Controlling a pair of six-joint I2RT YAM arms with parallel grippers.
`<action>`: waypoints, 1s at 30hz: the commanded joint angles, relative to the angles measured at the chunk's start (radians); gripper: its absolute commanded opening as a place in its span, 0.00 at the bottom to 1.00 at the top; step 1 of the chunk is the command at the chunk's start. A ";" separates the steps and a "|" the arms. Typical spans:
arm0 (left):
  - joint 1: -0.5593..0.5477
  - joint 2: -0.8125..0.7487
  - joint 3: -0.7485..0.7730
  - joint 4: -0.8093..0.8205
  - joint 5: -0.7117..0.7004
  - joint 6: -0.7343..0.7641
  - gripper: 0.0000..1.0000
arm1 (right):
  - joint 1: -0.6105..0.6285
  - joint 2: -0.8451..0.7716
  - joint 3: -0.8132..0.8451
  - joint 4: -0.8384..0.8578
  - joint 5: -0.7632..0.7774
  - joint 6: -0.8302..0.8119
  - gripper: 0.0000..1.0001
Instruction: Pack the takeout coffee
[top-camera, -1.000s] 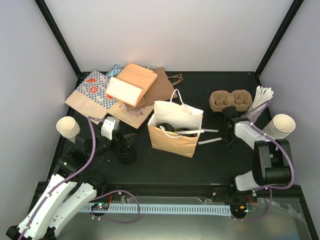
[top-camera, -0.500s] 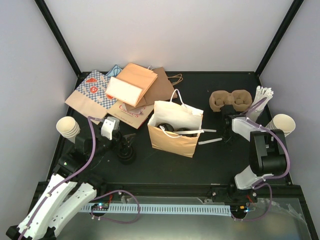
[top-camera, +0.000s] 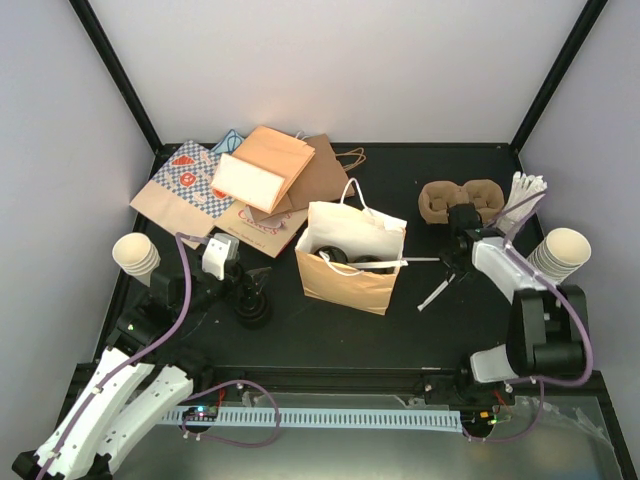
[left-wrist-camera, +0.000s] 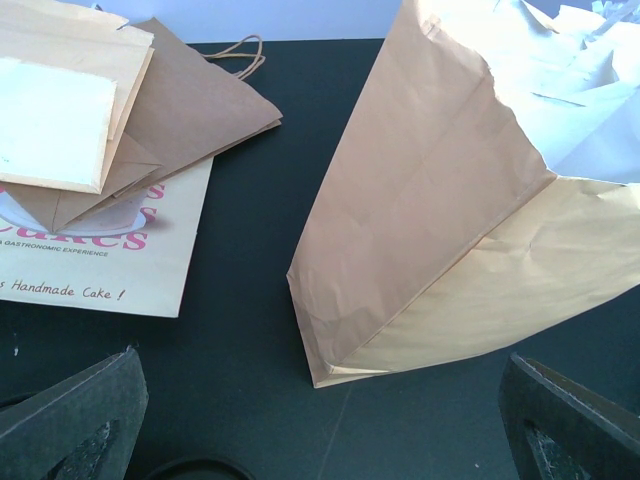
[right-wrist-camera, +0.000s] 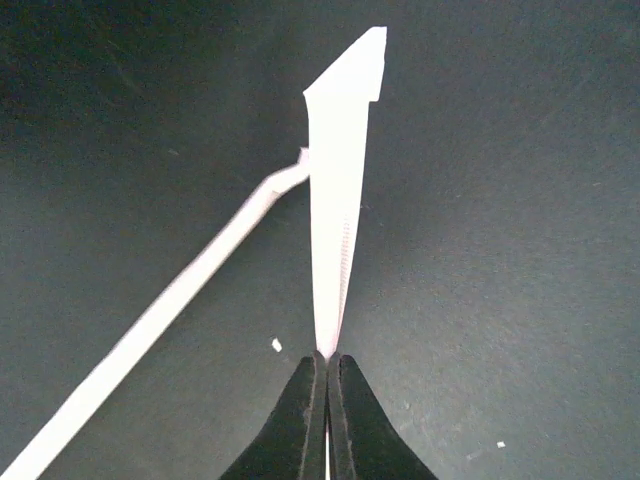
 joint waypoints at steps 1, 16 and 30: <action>-0.002 0.006 0.005 0.015 0.000 0.010 0.99 | 0.005 -0.148 0.041 -0.063 0.044 -0.031 0.02; -0.003 -0.001 0.005 0.015 -0.001 0.010 0.99 | 0.028 -0.589 0.248 -0.025 -0.219 -0.361 0.06; -0.003 -0.001 0.005 0.014 -0.010 0.008 0.99 | 0.061 -0.631 0.411 0.248 -0.732 -0.418 0.07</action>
